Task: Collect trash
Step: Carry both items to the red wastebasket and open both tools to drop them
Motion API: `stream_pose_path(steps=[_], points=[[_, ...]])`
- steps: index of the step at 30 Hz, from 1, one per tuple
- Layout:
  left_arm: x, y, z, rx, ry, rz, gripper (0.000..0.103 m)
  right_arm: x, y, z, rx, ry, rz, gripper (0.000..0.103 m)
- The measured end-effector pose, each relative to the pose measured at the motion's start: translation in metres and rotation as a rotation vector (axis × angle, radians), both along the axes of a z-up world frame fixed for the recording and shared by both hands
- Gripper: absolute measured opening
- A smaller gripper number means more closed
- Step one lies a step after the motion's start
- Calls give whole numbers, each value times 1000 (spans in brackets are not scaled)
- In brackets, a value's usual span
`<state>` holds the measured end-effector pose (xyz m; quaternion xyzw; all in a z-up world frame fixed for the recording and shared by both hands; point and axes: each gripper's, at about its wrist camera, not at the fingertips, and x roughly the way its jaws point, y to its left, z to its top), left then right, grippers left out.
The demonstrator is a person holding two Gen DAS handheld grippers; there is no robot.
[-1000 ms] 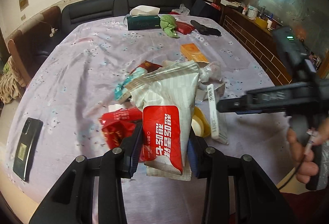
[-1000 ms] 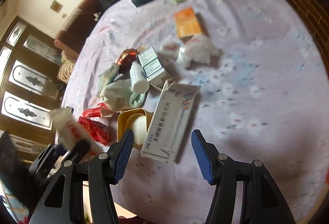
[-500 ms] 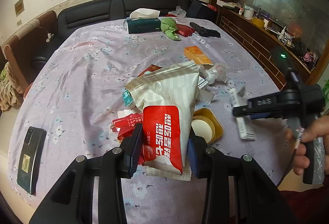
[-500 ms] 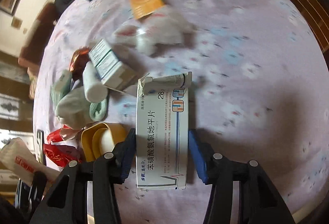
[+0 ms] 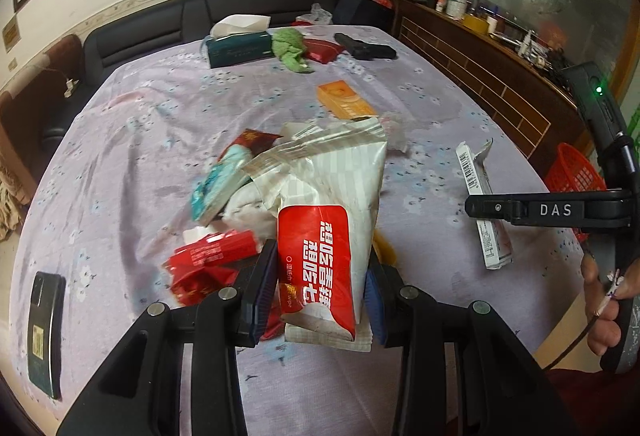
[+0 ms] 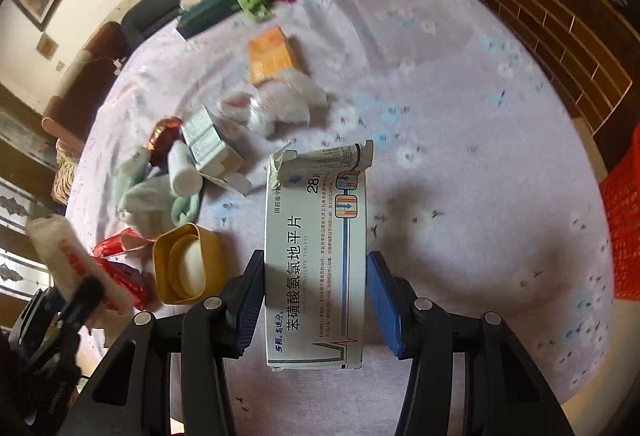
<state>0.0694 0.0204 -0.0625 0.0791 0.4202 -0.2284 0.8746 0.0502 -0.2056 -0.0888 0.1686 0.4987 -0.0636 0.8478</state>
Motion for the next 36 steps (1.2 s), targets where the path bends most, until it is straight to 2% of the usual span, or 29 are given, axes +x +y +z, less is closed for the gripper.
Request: stream_pose_path(steps=[9,16,23,29,36], points=[[-2,-44,12,-4,-10,-90,38,-20,-22,21,-2,-55,-25,54],[-8,-96,21,-4,-11,-200,38,-52,-64,39,31,-98,-97,54],[-30,-182,37,-10,2,-401,38,-93,-133,58,72,-148,-249,54],[-53,-266,51,-35,10,-565,38,-141,-207,71,110,-194,-423,54],[-68,-355,45,-38,47,-680,38,-191,-287,74,122,-219,-585,54]])
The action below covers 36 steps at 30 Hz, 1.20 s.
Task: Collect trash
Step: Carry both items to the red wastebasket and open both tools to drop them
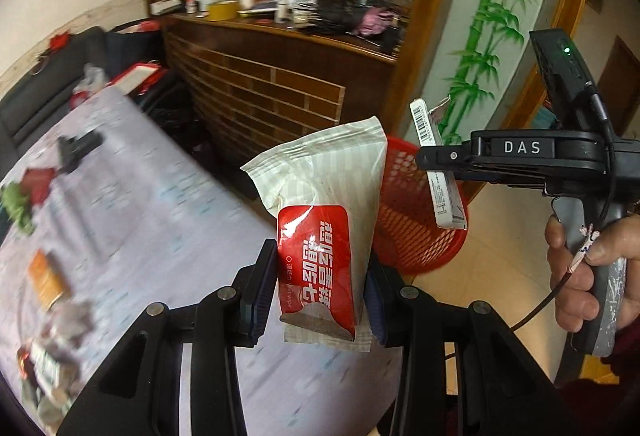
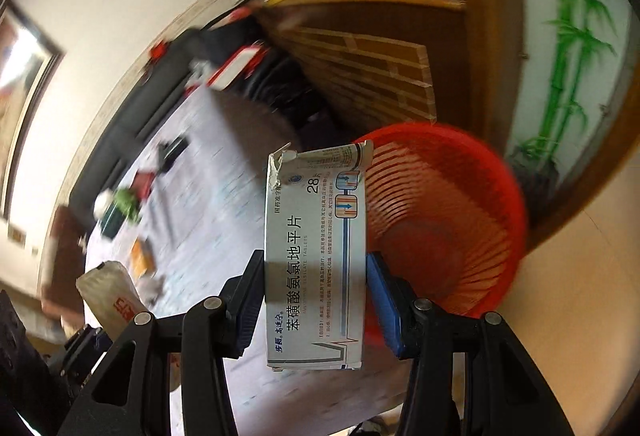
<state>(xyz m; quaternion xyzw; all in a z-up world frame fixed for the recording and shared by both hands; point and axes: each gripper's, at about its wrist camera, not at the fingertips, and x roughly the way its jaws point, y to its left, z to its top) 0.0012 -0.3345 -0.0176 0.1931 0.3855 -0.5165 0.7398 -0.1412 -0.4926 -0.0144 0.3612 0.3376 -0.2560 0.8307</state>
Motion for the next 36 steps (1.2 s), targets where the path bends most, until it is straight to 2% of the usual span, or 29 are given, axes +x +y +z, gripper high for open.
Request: stream_pose_path(steps=[5,7,8,9,14,18,24,36], points=[[-3,-50,-14,11,25,-23,39,-13,-39,-2,10,5,-54,54],[-5,-65,-16,9,36,-36,52,-14,-50,-4,17,1,-57,54],[-5,-70,-16,11,39,-31,69,-13,-53,-4,9,7,-54,55],[-4,-74,-17,10,35,-21,73,-12,-56,-5,2,18,-53,55],[0,-72,-15,-8,52,10,73,-13,-62,-3,-14,29,-44,59],[5,-52,-12,-13,42,57,73,-12,-58,3,-57,44,-35,61],[19,2,-11,-14,19,163,73,-2,-41,8,-76,43,3,61],[38,119,-13,7,-7,375,73,63,57,-5,-89,75,250,60]])
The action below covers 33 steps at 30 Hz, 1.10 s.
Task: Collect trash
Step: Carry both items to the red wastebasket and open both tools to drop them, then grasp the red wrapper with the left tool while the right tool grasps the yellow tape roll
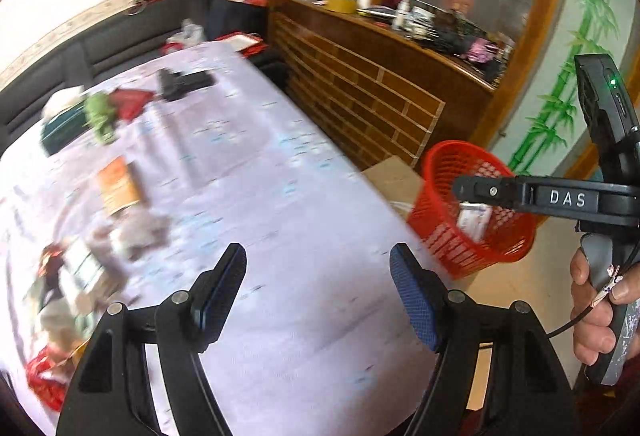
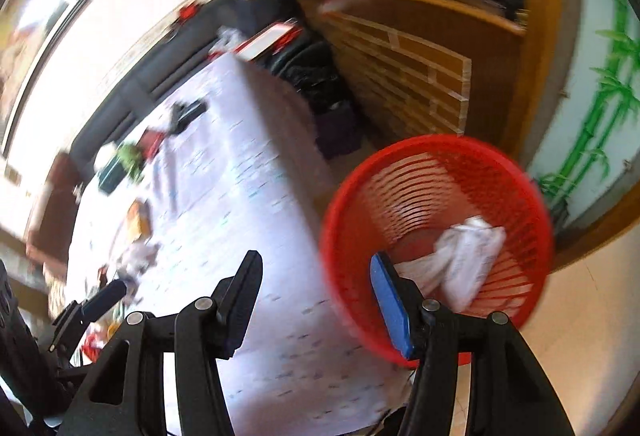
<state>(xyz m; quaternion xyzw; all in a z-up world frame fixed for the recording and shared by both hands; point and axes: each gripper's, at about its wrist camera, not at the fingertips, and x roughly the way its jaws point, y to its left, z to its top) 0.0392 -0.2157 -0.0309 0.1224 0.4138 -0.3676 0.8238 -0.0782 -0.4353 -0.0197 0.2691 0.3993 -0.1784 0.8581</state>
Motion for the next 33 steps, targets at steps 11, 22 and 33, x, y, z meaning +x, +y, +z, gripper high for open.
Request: stream_pose_path(steps=[11,22,33], points=[[15,132,-1,-12,11,237,73,62,104,-20,35,59,258,57],[27,264,-17,-27,73,505,73,119,227,-43,26,128,565,46],[45,329,-47,16,145,583,73,172,298,-83,5,207,659,32]])
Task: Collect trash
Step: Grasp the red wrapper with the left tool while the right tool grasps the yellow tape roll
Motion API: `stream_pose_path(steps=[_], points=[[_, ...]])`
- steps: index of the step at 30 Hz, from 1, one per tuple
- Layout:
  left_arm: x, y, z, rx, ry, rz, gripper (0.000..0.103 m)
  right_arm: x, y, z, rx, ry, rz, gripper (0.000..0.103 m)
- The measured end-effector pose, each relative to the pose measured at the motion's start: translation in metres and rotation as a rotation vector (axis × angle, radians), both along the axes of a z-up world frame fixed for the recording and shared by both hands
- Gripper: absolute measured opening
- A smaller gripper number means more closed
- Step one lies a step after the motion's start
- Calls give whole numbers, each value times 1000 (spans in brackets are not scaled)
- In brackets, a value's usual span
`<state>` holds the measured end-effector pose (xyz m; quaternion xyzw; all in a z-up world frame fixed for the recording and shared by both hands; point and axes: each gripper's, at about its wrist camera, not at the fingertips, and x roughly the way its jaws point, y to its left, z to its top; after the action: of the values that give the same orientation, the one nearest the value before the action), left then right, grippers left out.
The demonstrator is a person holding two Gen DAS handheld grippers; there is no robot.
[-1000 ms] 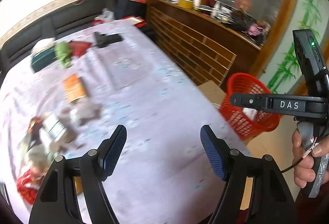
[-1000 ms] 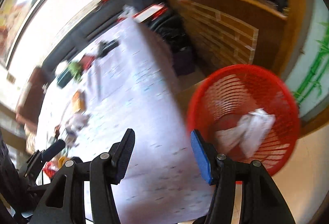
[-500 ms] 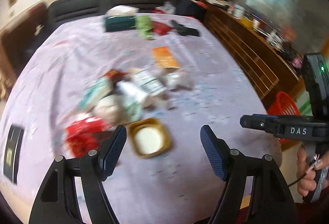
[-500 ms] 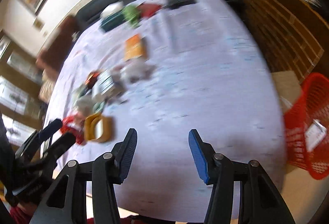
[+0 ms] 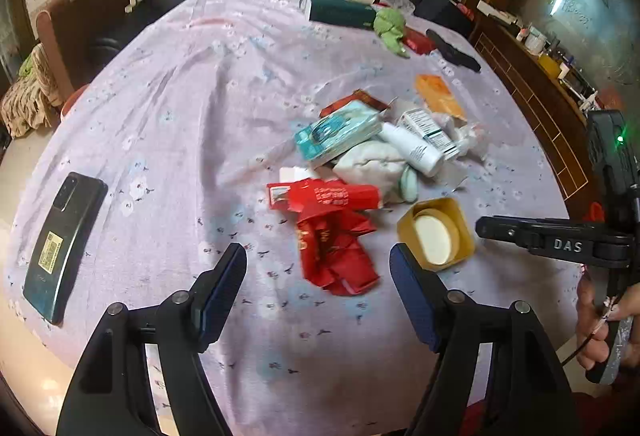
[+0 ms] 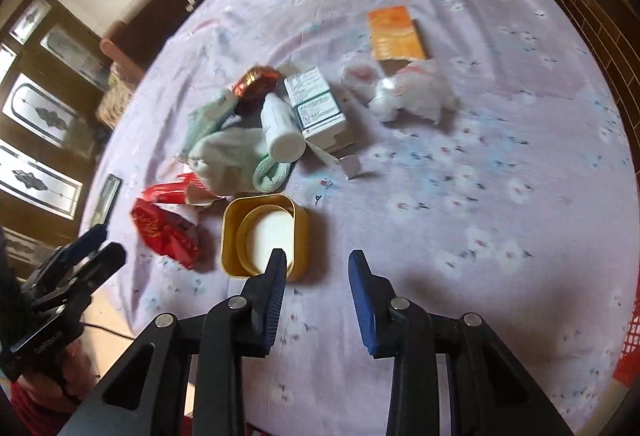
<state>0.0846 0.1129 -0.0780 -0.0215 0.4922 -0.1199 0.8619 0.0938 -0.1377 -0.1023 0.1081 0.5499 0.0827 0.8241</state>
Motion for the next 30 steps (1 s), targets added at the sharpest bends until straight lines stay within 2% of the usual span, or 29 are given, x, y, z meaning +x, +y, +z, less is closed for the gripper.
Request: stream_pose_path(steps=[4,6,8,11,13,15,20,24,30], points=[[8,3,-10,15,20,-21,73,15,15,-14,-17,24,8,31],[13,2,-15,14,35,-35,73,21,21,-21,-39,38,8,27],[17,1,-19,11,43,-51,73,24,26,-26,-79,46,3,14],[24,-5,-29,2,70,-72,73,24,25,-27,-78,44,-8,4],[28,-9,-35,7,79,-83,67,21,23,-24,-84,30,-14,4],[30,-13,-40,16,88,-95,57,17,20,-19,-84,14,-22,4],[32,-20,-46,14,89,-111,51,3,12,-4,-90,-26,-32,4],[28,-30,-45,25,67,-143,36,-7,10,4,-107,-56,-30,4],[17,-37,-28,7,30,-167,33,-18,8,14,-133,-100,-22,4]])
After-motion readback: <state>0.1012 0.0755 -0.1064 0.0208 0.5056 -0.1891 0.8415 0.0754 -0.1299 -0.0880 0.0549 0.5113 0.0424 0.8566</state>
